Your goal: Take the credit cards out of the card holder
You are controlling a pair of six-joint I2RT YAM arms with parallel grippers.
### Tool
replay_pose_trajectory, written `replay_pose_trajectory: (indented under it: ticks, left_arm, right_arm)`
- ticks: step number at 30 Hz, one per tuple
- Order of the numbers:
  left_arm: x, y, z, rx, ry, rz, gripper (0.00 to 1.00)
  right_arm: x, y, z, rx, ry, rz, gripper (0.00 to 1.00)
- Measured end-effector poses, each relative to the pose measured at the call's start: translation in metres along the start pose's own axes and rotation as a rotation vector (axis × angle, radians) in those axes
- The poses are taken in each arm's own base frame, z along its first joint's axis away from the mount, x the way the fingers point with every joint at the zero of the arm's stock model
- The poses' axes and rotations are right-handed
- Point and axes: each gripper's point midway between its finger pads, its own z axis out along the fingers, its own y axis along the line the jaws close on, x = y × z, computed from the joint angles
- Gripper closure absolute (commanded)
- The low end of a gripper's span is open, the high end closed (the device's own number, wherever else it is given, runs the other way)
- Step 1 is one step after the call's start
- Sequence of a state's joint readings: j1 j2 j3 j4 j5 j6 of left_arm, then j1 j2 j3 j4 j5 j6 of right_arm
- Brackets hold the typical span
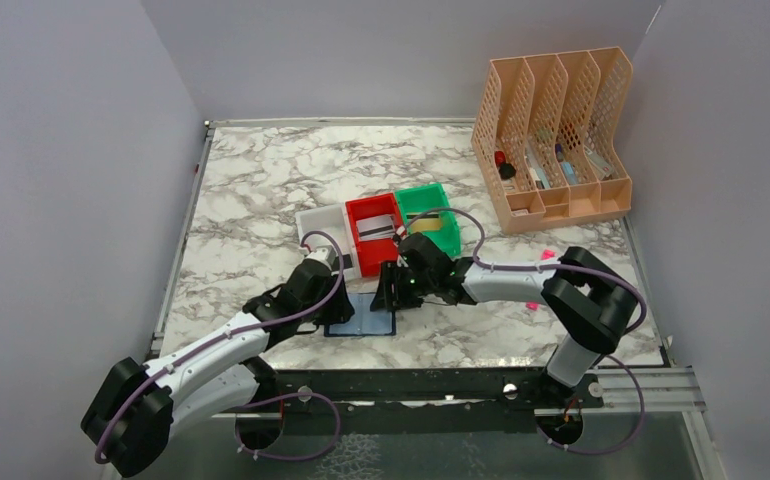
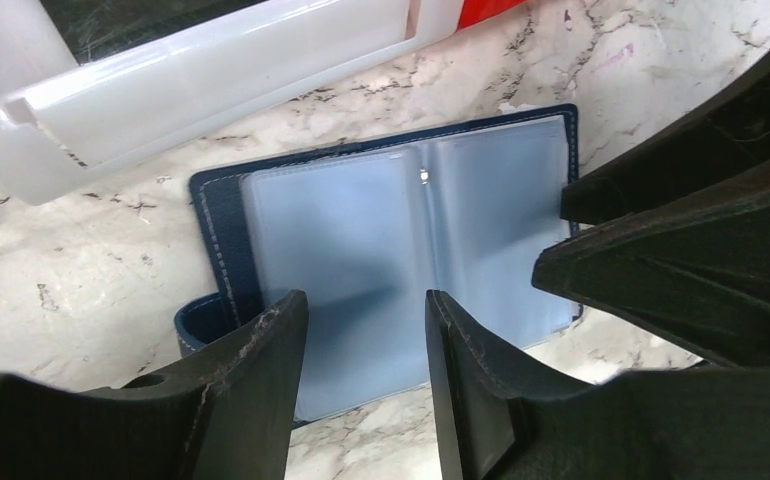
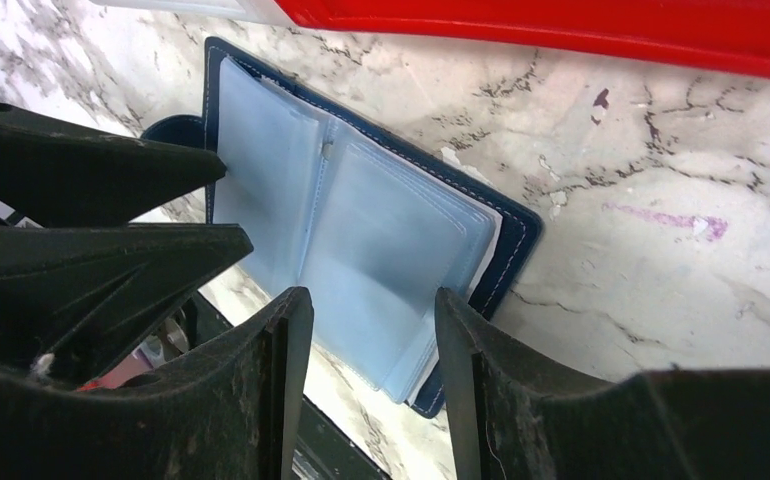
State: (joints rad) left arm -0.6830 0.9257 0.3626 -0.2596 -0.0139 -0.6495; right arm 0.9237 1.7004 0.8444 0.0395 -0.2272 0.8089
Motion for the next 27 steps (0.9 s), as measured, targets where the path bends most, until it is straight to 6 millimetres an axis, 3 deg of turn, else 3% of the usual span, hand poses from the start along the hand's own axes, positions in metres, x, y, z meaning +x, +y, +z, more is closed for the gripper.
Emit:
replay_pose_trajectory:
  ticks: [19,27]
  left_arm:
    - [0.002,0.005,0.005,-0.033,0.015,-0.019,0.56]
    - [0.002,0.004,0.005,-0.033,0.014,-0.023,0.58]
  right_arm:
    - [0.005,-0.010,-0.011,0.068,0.011,-0.019,0.46]
    - [0.006,-0.011,-0.012,0.068,0.016,-0.025,0.52]
